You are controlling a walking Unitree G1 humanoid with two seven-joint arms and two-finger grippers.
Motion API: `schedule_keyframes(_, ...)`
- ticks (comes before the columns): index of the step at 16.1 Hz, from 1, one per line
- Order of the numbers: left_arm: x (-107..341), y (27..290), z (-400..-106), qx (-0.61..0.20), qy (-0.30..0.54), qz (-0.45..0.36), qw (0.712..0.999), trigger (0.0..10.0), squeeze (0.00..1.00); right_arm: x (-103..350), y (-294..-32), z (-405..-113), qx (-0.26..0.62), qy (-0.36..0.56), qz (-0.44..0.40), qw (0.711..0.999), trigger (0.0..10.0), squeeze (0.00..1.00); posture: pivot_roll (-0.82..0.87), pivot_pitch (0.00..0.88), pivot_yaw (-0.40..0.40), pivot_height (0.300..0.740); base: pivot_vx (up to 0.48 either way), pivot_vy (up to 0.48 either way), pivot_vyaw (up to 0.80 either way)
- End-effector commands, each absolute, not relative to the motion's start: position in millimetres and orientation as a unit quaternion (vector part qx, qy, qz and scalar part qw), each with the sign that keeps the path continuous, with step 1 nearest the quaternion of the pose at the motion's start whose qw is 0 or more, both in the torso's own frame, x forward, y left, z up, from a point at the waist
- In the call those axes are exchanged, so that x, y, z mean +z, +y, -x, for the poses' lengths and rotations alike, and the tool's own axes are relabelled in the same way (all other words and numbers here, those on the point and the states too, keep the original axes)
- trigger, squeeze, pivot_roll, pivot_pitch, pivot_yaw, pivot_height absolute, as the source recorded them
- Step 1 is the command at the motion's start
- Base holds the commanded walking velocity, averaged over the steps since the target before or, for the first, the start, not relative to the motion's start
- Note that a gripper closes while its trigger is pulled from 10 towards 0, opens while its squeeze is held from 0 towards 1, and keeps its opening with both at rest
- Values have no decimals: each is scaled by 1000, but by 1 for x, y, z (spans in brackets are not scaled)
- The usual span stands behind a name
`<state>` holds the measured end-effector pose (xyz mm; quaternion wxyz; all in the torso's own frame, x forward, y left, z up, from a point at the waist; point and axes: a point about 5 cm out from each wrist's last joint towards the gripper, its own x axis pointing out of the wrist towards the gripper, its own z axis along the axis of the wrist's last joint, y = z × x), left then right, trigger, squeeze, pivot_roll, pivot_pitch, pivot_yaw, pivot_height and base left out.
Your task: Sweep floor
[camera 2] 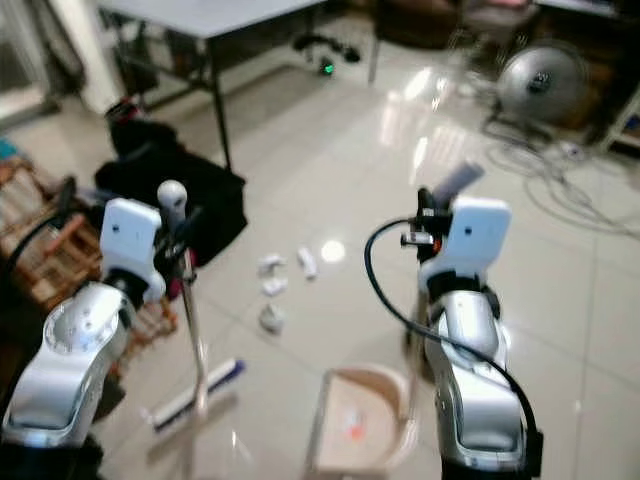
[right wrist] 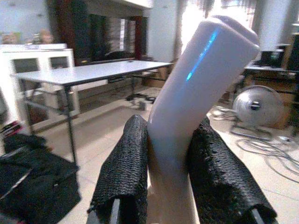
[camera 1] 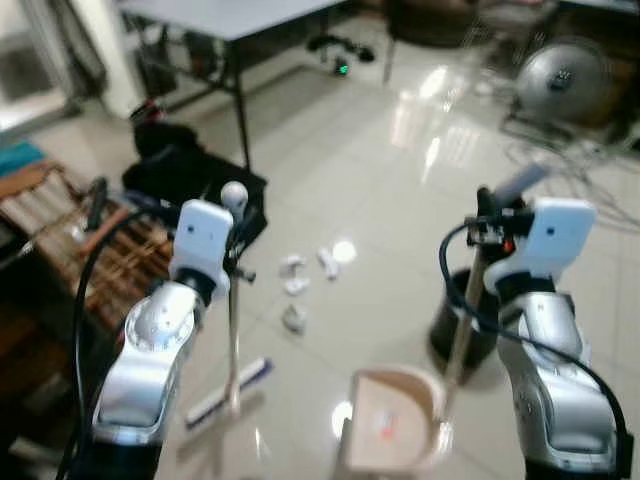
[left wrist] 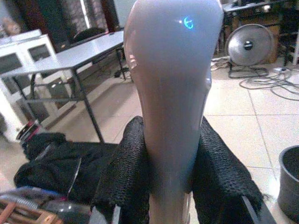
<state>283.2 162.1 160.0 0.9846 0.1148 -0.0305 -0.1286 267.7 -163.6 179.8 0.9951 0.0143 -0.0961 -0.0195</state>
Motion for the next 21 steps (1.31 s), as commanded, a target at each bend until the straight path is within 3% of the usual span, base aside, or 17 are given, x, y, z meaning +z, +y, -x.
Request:
schedule_keyframes(1,167,167,-284,-121,-47,-131,983,10000,0,189,-157,-267,-2,-121,-28,992,10000,0,33,50,-17,740,349,0,0)
schedule_keyframes(13,168,163,-291,-106,-56,-115,986,10000,0,187,-156,-272,1,-118,-48,992,10000,0,52,37,-30,740,347,0,0)
schedule_keyframes(16,167,162,-294,-107,-56,-112,986,10000,0,184,-159,-273,-10,-114,-46,992,10000,0,46,35,-25,740,349,0,-619)
schedule_keyframes(21,170,166,-297,-100,-62,-117,986,10000,0,180,-160,-275,-26,-108,-25,994,10000,0,55,35,-24,740,349,0,0)
